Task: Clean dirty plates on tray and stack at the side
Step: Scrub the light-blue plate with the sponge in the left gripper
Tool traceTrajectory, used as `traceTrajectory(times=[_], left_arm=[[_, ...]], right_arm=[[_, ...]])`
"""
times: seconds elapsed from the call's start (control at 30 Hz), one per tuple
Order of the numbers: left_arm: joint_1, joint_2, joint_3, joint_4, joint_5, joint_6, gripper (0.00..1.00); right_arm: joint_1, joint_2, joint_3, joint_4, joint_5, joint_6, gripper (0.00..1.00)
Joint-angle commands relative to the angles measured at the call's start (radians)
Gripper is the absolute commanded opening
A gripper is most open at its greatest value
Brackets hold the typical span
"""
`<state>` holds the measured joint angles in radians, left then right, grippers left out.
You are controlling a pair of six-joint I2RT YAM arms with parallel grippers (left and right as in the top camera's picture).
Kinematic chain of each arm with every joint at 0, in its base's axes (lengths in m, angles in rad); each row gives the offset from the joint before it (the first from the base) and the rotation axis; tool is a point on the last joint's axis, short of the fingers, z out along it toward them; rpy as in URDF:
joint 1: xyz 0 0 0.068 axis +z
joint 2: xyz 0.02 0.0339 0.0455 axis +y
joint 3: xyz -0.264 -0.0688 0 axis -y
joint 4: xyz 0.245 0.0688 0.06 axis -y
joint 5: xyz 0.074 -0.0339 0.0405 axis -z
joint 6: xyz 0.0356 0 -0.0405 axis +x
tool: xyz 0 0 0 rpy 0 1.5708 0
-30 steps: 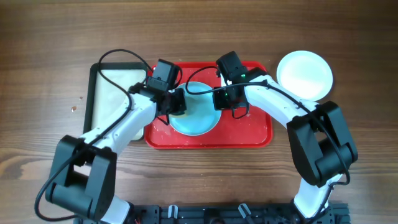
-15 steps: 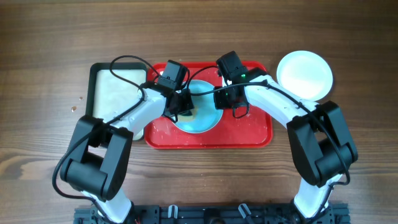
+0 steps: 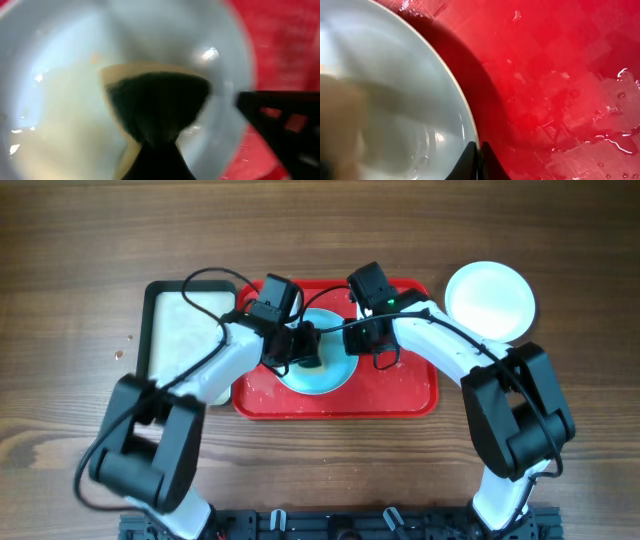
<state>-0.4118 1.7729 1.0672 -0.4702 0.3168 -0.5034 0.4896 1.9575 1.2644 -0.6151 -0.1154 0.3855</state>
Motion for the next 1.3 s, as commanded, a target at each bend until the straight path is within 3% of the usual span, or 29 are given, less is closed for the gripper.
traceTrajectory(times=[0.0, 0.07, 0.2, 0.4, 0.77, 1.27], left_arm=[[0.016, -0.159, 0.021, -0.002, -0.024, 0.029, 0.04], [0.017, -0.205, 0.021, -0.016, -0.120, 0.030, 0.04], [0.017, -0.197, 0.019, -0.021, -0.166, 0.079, 0.04], [0.017, -0.099, 0.018, -0.040, -0.181, 0.082, 0.04], [0.017, 0.094, 0.018, -0.046, -0.336, 0.081, 0.04], [0.014, 0.148, 0.019, 0.028, 0.118, 0.108, 0.04]], right_arm=[[0.010, 0.003, -0.010, 0.004, -0.013, 0.008, 0.04], [0.010, 0.003, -0.010, 0.005, -0.013, 0.008, 0.04], [0.010, 0.003, -0.010, 0.005, -0.010, 0.008, 0.04], [0.010, 0.003, -0.010, 0.006, -0.010, 0.008, 0.04], [0.010, 0.003, -0.010, 0.005, -0.010, 0.006, 0.04], [0.011, 0.003, -0.010, 0.010, -0.011, -0.005, 0.04]])
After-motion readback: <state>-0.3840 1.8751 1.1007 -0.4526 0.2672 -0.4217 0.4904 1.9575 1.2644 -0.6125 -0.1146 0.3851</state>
